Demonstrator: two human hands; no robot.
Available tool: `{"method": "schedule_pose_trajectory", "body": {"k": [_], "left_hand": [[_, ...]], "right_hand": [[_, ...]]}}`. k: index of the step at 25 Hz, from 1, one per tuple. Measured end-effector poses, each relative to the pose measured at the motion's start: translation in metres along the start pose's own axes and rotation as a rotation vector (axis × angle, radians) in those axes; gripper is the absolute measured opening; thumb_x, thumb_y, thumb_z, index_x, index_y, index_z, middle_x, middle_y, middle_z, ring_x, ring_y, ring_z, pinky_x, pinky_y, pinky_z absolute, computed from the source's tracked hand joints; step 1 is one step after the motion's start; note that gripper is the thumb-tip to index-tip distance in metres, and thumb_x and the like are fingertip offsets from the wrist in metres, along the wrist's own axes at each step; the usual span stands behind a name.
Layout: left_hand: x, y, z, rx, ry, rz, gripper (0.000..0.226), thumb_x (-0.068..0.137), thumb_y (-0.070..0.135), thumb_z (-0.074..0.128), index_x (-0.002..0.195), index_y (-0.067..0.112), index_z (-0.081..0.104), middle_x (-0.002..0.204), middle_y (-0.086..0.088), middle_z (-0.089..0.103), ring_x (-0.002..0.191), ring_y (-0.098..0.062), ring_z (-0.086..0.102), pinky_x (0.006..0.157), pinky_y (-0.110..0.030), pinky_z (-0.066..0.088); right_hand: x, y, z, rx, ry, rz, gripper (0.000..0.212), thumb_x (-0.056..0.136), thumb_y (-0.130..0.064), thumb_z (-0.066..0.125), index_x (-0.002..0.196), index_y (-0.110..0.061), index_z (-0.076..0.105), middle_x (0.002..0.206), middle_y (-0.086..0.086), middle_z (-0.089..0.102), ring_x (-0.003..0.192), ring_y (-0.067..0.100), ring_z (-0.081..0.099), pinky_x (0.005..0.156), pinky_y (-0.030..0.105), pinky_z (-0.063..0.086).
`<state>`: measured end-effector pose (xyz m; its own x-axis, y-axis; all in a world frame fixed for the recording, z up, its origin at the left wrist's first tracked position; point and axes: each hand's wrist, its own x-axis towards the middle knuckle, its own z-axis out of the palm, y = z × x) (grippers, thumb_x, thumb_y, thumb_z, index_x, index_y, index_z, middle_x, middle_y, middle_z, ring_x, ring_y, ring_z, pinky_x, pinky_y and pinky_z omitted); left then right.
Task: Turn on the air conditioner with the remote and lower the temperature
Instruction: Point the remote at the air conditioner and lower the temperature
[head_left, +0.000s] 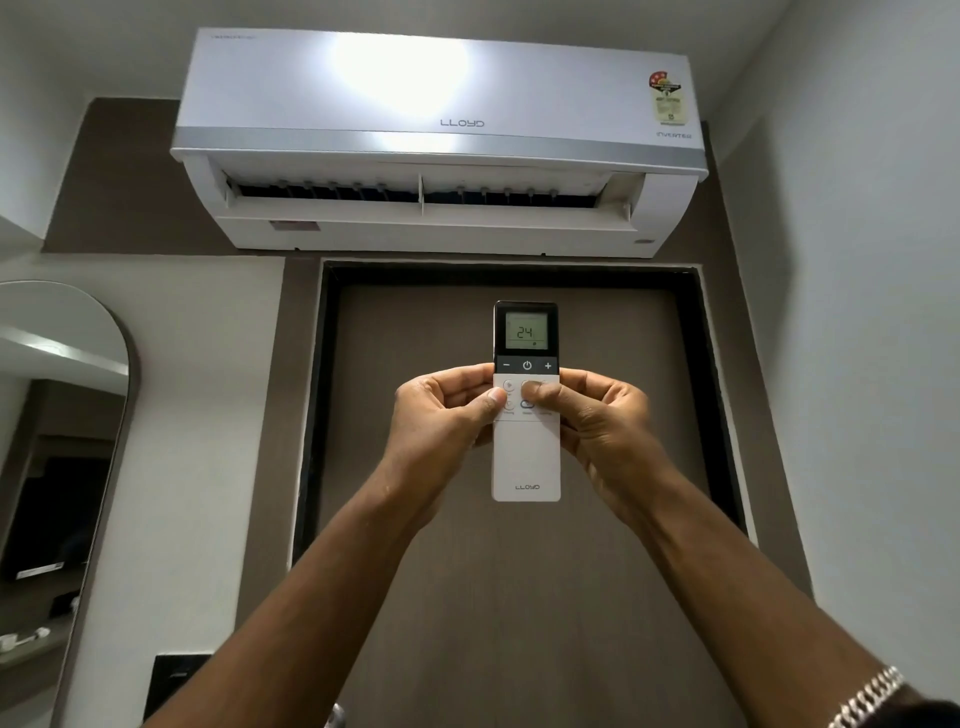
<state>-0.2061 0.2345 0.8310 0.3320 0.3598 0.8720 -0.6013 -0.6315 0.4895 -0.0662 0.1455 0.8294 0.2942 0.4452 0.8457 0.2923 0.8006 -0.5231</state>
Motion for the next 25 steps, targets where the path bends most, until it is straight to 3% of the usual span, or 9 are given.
{"method": "schedule_pose_trajectory", "body": {"k": [5, 7, 10, 15, 18, 25], "left_hand": [[-0.001, 0.004, -0.004, -0.021, -0.017, 0.032, 0.020, 0.082, 0.007, 0.065, 0.094, 0.022, 0.067, 0.081, 0.009, 0.077, 0.082, -0.013, 0.074, 0.064, -0.025, 0.060], [-0.001, 0.006, -0.005, -0.015, -0.016, 0.032, 0.022, 0.082, 0.007, 0.066, 0.102, 0.017, 0.067, 0.083, 0.009, 0.077, 0.082, -0.012, 0.074, 0.063, -0.022, 0.058], [-0.001, 0.007, -0.005, -0.024, -0.027, 0.030, 0.021, 0.082, 0.006, 0.066, 0.094, 0.023, 0.067, 0.085, 0.008, 0.077, 0.081, -0.011, 0.074, 0.062, -0.021, 0.057], [-0.004, 0.008, -0.001, -0.017, -0.025, 0.060, 0.029, 0.081, 0.009, 0.067, 0.109, 0.013, 0.065, 0.094, 0.004, 0.075, 0.086, -0.013, 0.074, 0.065, -0.022, 0.058], [-0.004, 0.009, 0.000, -0.027, -0.029, 0.053, 0.023, 0.081, 0.008, 0.067, 0.100, 0.020, 0.067, 0.086, 0.009, 0.077, 0.085, -0.013, 0.074, 0.064, -0.022, 0.058], [-0.007, 0.008, -0.004, -0.068, -0.012, 0.039, 0.029, 0.079, 0.008, 0.068, 0.108, 0.012, 0.066, 0.100, -0.001, 0.076, 0.089, -0.021, 0.074, 0.071, -0.031, 0.061]], "right_hand": [[-0.001, -0.005, 0.003, 0.017, -0.029, -0.016, 0.039, 0.061, -0.021, 0.081, 0.097, -0.006, 0.074, 0.095, 0.014, 0.079, 0.087, 0.029, 0.076, 0.076, 0.036, 0.063], [-0.002, -0.007, 0.004, 0.018, -0.034, -0.013, 0.037, 0.061, -0.020, 0.081, 0.096, -0.007, 0.075, 0.095, 0.013, 0.079, 0.087, 0.029, 0.076, 0.076, 0.035, 0.063], [-0.003, -0.010, 0.003, 0.018, -0.043, -0.007, 0.032, 0.062, -0.018, 0.080, 0.092, -0.010, 0.076, 0.092, 0.011, 0.080, 0.084, 0.027, 0.076, 0.072, 0.033, 0.063], [-0.005, -0.013, 0.003, 0.038, -0.037, -0.004, 0.033, 0.063, -0.018, 0.079, 0.094, -0.008, 0.074, 0.090, 0.010, 0.080, 0.083, 0.027, 0.076, 0.072, 0.034, 0.063], [-0.006, -0.014, 0.003, 0.019, -0.019, -0.017, 0.035, 0.060, -0.020, 0.079, 0.092, -0.008, 0.073, 0.088, 0.010, 0.079, 0.081, 0.027, 0.076, 0.072, 0.034, 0.063], [-0.007, -0.014, 0.006, 0.036, -0.044, -0.026, 0.033, 0.060, -0.018, 0.079, 0.091, -0.007, 0.074, 0.087, 0.010, 0.080, 0.079, 0.025, 0.076, 0.073, 0.033, 0.063]]}}
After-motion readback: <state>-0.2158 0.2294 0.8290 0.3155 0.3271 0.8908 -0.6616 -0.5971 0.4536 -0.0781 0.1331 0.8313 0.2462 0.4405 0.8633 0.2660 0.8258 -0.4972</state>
